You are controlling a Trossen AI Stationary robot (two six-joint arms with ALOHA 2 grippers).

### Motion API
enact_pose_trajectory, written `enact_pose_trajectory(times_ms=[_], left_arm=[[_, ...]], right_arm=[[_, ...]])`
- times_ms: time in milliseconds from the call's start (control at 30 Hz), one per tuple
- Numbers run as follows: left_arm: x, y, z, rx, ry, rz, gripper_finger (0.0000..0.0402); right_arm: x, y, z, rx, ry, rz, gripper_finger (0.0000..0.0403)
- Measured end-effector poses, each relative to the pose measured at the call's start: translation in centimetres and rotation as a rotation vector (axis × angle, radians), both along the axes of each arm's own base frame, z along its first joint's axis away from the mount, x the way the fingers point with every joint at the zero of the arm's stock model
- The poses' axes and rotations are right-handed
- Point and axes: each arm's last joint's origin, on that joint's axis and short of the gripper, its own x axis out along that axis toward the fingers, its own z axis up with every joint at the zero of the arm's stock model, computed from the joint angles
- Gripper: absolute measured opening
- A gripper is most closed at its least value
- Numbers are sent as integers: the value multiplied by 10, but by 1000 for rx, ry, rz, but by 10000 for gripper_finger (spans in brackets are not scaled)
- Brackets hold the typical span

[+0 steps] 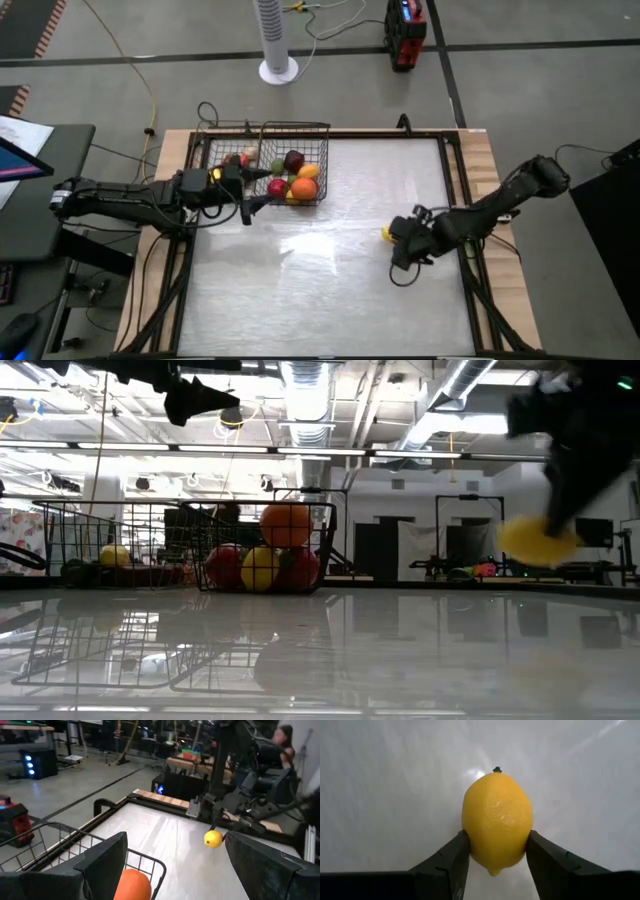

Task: Sort produce into baskets
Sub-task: Put the orange lemon into the right wire basket

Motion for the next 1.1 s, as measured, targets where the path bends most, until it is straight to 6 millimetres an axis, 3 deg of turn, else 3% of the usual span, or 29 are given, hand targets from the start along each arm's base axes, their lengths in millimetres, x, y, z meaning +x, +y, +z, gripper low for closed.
enact_pose_trajectory(times_ms=[267,467,700,867,1100], left_arm=[[0,2,2,31,-9,51,325],[-3,0,4,104,3,37,325],[-18,-6,10,136,-62,9,325],[-33,-5,-13,126,-61,29,325],[-56,-5,-29,98,-176,38,325]], right_arm=[[45,-42,57,-216,-229,73,205],[82,-92,82,-161,-535,195,205],[110,-155,72,-134,-703,262,205],[131,-190,61,-81,-756,268,207],[168,-221,54,72,-714,323,269]])
